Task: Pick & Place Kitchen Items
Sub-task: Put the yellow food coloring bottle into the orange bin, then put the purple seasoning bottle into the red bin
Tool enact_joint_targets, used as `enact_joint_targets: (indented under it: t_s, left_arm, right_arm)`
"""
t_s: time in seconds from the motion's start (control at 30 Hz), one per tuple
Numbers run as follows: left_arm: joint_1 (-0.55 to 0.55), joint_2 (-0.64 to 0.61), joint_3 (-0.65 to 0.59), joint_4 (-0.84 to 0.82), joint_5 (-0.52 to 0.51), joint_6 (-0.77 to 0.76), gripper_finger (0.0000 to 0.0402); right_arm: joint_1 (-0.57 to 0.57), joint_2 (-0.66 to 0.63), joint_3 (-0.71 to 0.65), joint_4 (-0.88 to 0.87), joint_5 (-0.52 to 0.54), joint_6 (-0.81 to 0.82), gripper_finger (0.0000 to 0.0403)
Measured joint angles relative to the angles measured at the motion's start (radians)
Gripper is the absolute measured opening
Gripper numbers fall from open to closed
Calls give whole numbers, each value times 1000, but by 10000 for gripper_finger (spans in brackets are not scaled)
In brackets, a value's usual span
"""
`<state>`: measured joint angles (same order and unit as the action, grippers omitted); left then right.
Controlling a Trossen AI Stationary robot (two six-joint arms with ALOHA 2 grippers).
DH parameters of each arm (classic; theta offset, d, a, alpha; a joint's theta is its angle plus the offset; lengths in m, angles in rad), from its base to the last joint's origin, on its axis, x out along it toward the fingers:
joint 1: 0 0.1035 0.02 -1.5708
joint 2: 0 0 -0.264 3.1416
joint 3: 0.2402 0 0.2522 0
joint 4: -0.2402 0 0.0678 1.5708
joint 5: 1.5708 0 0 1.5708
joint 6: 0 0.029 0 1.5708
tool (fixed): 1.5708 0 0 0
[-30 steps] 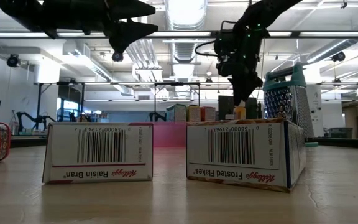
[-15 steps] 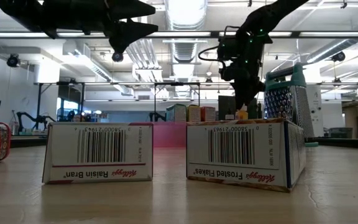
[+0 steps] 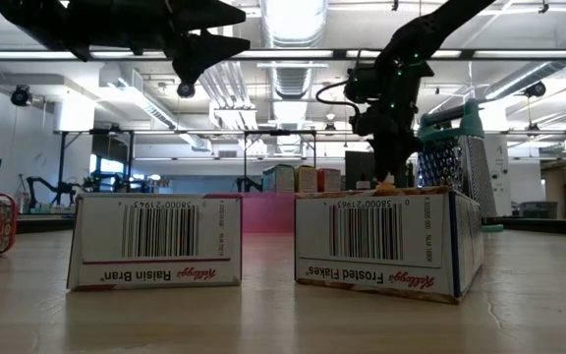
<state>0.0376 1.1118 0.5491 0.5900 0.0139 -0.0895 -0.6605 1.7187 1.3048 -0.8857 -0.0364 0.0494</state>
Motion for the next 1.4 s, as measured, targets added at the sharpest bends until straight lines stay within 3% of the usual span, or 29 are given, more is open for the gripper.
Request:
enact_joint_targets:
  t_s: [0.4,0.83,1.13,1.4]
  left_arm:
    - [0,0,0,-2,0,0,268]
    - [0,0,0,-7,0,0,268]
    - [0,0,0,-8,0,1,268]
    - [0,0,0,-8,0,34,268]
  right_arm:
    - [1,0,0,10,2,2,132]
    - [1,0,7,6,5,-5,189]
    - [2,-10,95,-69,18,-24,194]
    - [29,-10,230,-219,116,-34,174]
